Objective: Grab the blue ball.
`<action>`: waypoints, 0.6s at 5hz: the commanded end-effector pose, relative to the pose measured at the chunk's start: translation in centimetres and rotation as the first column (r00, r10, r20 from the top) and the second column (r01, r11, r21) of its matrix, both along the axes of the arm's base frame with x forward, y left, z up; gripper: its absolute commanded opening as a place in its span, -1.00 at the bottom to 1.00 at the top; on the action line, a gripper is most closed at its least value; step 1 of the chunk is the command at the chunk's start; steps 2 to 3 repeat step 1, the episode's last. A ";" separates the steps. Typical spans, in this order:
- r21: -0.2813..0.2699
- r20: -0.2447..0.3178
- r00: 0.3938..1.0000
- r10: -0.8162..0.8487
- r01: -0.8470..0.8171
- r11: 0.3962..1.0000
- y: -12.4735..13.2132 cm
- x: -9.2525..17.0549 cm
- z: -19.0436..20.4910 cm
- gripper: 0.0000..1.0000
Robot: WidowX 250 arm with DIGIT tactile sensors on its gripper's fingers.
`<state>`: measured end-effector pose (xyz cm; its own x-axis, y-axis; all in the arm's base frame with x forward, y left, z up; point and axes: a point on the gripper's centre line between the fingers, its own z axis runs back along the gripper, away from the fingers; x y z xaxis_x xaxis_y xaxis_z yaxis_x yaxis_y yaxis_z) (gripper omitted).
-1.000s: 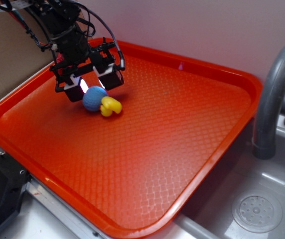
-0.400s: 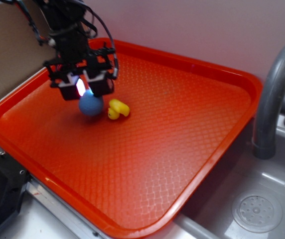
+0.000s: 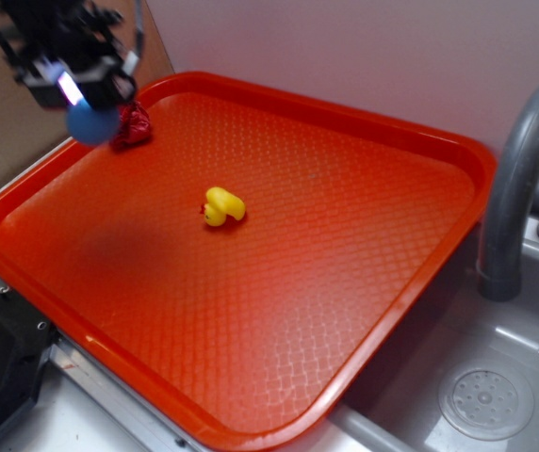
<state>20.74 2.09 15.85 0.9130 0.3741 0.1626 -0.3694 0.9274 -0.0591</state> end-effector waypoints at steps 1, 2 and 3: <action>-0.077 0.079 0.982 -0.170 0.176 0.981 3.7 -0.5 5.7 -1.00; -0.077 0.079 0.982 -0.170 0.176 0.981 3.7 -0.5 5.7 -1.00; -0.077 0.079 0.982 -0.170 0.176 0.981 3.7 -0.5 5.7 -1.00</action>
